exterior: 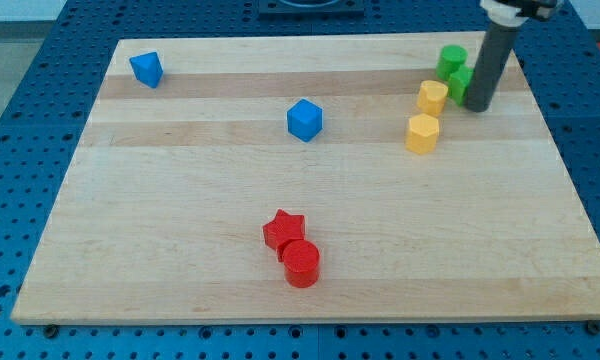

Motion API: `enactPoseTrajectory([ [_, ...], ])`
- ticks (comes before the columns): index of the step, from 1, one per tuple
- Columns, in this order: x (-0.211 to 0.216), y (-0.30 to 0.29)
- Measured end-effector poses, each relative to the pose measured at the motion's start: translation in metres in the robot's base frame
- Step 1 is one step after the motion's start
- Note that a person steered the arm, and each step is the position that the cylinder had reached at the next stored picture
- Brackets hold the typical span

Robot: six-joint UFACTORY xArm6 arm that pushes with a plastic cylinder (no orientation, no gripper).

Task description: Slightly move the green star at the bottom right of the green circle

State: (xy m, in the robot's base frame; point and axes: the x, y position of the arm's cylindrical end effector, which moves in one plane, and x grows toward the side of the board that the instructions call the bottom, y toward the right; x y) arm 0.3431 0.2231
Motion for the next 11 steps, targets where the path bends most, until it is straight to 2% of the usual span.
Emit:
enactPoseTrajectory([
  [2, -0.001, 0.008],
  [3, 0.021, 0.007],
  [4, 0.067, -0.01],
  [6, 0.026, -0.034],
  [7, -0.015, -0.033],
  [11, -0.031, -0.026],
])
